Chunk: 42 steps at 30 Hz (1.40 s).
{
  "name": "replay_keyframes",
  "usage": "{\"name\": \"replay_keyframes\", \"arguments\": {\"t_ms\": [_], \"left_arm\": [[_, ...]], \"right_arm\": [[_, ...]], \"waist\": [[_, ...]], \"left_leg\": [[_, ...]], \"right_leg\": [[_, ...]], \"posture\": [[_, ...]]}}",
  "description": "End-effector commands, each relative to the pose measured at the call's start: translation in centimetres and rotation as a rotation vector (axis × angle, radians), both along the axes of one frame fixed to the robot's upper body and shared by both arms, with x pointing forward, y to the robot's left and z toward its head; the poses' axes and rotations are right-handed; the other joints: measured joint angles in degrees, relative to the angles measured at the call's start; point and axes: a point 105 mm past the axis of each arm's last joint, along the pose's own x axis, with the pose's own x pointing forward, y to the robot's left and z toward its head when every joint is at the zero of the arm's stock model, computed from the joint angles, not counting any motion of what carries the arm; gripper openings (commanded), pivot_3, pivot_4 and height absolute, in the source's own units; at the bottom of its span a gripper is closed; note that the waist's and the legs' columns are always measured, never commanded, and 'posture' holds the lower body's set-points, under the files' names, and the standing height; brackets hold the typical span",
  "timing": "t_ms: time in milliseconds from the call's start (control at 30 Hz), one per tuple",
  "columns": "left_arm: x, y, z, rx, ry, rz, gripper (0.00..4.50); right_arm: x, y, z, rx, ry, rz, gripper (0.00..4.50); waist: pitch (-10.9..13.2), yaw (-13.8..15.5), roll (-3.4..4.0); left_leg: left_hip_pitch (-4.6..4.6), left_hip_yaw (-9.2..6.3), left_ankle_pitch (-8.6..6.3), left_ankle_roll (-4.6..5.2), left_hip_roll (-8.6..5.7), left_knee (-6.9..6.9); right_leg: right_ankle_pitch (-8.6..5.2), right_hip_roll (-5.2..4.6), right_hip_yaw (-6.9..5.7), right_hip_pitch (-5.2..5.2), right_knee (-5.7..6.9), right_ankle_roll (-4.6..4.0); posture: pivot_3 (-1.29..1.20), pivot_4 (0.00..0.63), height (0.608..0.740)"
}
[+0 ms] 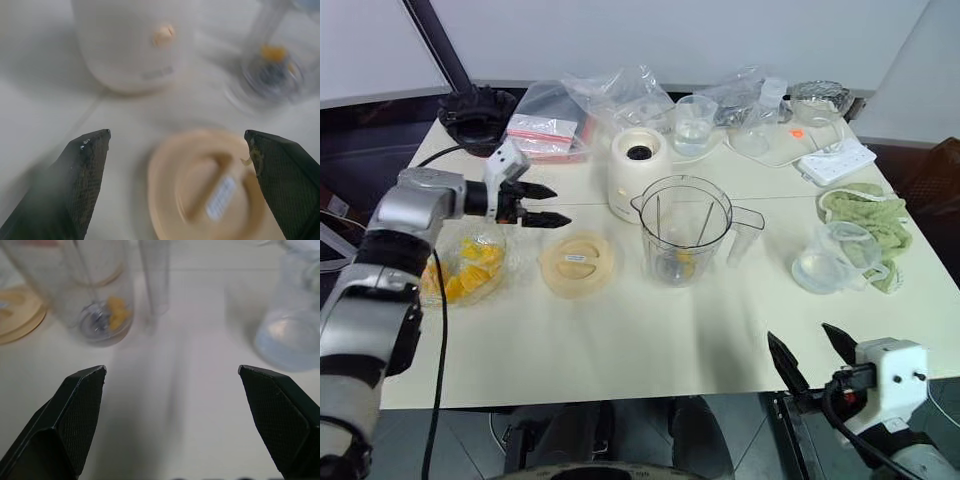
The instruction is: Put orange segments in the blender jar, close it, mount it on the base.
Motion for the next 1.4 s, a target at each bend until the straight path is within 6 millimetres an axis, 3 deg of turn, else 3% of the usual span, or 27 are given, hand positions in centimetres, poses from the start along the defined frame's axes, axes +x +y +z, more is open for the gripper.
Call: {"name": "replay_keyframes", "arguments": {"t_ms": [33,167,367,500,933,1267,1367,1400], "left_arm": [[-2.1,0.2,1.7,0.042,-0.05,-0.073,4.5],[-3.7,0.7,-0.3,0.273,-0.111,-0.164,4.5],[-1.7,-0.3,-0.8,0.329,-0.194,-0.214,4.5],[-0.3,-1.3,-1.1,0.369,-0.23,-0.278,4.5],[1.6,-5.4,-3.5,0.383,-0.193,-0.417,4.5],[0.7,-6.5,-7.1,0.464,-0.121,-0.507,4.5],[0.5,-6.4,-8.0,0.496,-0.108,-0.515,3.69],[0.5,-6.4,-8.2,0.497,-0.098,-0.514,3.19]], "right_arm": [[-0.2,1.9,1.0,-0.001,0.024,0.152,4.45],[-0.7,2.5,1.6,-0.056,0.144,0.371,4.45],[0.1,2.5,2.9,-0.122,0.177,0.491,4.45],[0.9,3.6,3.8,-0.127,0.139,0.54,4.45],[2.9,7.2,4.9,-0.065,0.001,0.535,4.45],[3.3,7.2,4.7,-0.062,-0.018,0.468,4.45],[3.4,7.0,4.6,-0.067,-0.023,0.448,4.5],[3.5,6.9,4.6,-0.068,-0.025,0.442,4.5]], "waist": [[0.0,0.2,-0.01],[0.0,0.4,-0.09],[-0.1,1.7,-0.32],[-0.1,1.5,-0.35],[-0.1,1.5,-0.4],[-0.1,1.5,-0.43],[-0.1,1.5,-0.44],[-0.1,1.5,-0.45]], "left_leg": [[-0.01,-0.01,0.0,0.0,0.0,0.01],[0.16,0.05,0.0,0.0,-0.14,0.07],[0.33,0.05,0.1,0.17,-0.19,0.12],[0.22,0.08,0.1,0.18,-0.19,0.12],[-0.51,-0.05,0.06,0.27,-0.29,0.24],[-0.52,-0.05,0.06,0.28,-0.31,0.26],[-0.47,-0.07,0.06,0.28,-0.31,0.28],[-0.47,-0.07,0.06,0.28,-0.31,0.29]], "right_leg": [[-0.02,-0.01,-0.01,-0.01,0.01,-0.03],[-0.09,-0.47,-0.06,0.27,-0.1,-0.17],[-0.06,-0.63,-0.21,0.58,-0.23,-0.25],[-0.05,-0.59,-0.24,0.48,-0.26,-0.22],[0.3,-0.26,-0.36,-0.09,-0.23,0.4],[0.31,-0.28,-0.36,-0.09,-0.22,0.42],[0.31,-0.28,-0.36,-0.01,-0.22,0.43],[0.32,-0.28,-0.36,-0.01,-0.22,0.44]], "posture": [[0.0,0.15,0.74],[0.0,0.15,0.74],[0.0,0.15,0.74],[0.0,0.15,0.74],[0.0,0.15,0.74],[0.0,0.15,0.74],[0.0,0.15,0.74],[0.0,0.15,0.74]]}}
